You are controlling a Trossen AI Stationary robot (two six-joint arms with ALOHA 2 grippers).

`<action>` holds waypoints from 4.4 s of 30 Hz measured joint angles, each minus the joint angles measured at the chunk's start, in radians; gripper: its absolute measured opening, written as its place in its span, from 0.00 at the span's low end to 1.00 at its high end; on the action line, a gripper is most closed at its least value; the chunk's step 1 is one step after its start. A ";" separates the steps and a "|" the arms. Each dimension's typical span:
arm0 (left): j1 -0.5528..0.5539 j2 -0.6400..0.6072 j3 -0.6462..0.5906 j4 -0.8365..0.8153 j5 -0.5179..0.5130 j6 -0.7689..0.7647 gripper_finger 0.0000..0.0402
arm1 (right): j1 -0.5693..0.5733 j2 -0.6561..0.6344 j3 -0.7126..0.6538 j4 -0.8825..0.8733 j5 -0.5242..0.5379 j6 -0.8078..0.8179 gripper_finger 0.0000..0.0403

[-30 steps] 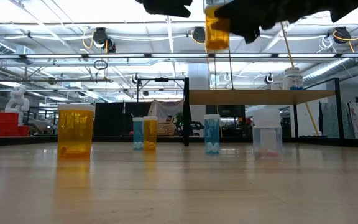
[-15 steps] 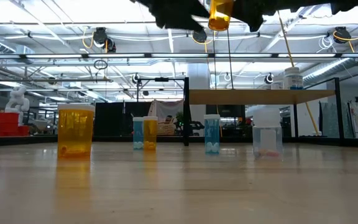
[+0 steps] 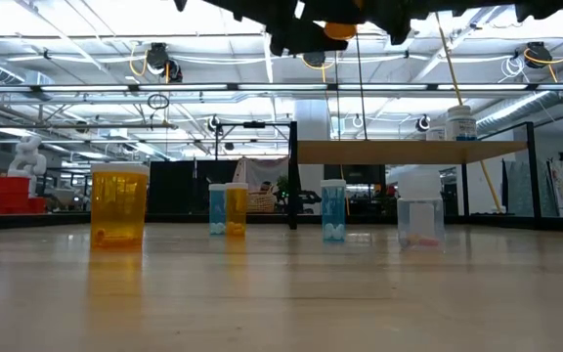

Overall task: Pick and place medicine bottles onto shelf by color
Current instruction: Put the bottom large orange pill bottle on the shelf

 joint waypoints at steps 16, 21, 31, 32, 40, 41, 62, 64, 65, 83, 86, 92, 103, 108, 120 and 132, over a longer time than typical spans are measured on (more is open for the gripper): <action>0.004 -0.011 0.000 -0.026 0.002 0.012 0.59 | 0.000 0.000 0.000 0.000 0.001 0.000 0.49; 0.004 -0.011 0.000 -0.028 0.002 0.012 0.54 | 0.000 0.000 0.000 0.000 0.001 0.000 0.49; 0.004 -0.011 0.000 -0.029 0.002 -0.009 0.49 | 0.000 0.000 0.000 0.000 0.001 0.000 0.49; 0.004 -0.011 0.000 -0.029 0.002 -0.011 0.49 | 0.000 0.000 0.000 -0.001 0.001 0.001 0.49; 0.002 -0.011 0.000 -0.030 0.002 -0.014 0.49 | 0.000 0.000 0.000 -0.002 0.001 0.001 0.49; 0.002 -0.011 0.000 -0.031 0.002 -0.014 0.49 | 0.000 0.000 0.000 -0.004 0.001 0.004 0.49; 0.034 -0.011 0.000 -0.067 0.002 -0.007 0.48 | 0.042 -0.115 0.201 -0.636 0.105 0.260 0.77; 0.039 -0.011 0.000 -0.073 0.002 -0.007 0.49 | 0.042 -0.091 0.292 -0.778 0.105 0.276 0.77; 0.042 -0.011 0.000 -0.075 0.002 -0.007 0.50 | 0.042 -0.077 0.336 -0.846 0.106 0.278 0.77; 0.047 -0.011 0.001 -0.060 0.002 0.015 0.46 | -0.045 0.245 0.833 -1.387 0.076 0.168 0.77; 0.048 -0.011 0.001 -0.088 0.002 0.023 0.40 | -0.038 0.236 0.825 -1.400 0.074 0.200 0.77; 0.028 -0.042 0.001 -0.221 0.000 0.059 0.37 | 0.055 0.178 0.707 -1.443 0.119 0.340 0.77; 0.038 -0.114 0.002 -0.274 -0.027 0.079 0.37 | 0.068 0.118 0.303 -1.159 0.174 0.294 0.77; 0.050 -0.114 0.002 -0.286 -0.024 0.079 0.37 | 0.008 0.129 0.170 -0.936 0.049 0.189 0.77; 0.065 -0.109 0.001 -0.286 0.011 0.094 0.37 | -0.109 0.294 0.085 -0.718 -0.085 0.005 0.77; 0.064 -0.109 0.001 -0.284 0.013 0.091 0.37 | -0.180 0.446 0.084 -0.660 -0.164 -0.076 0.74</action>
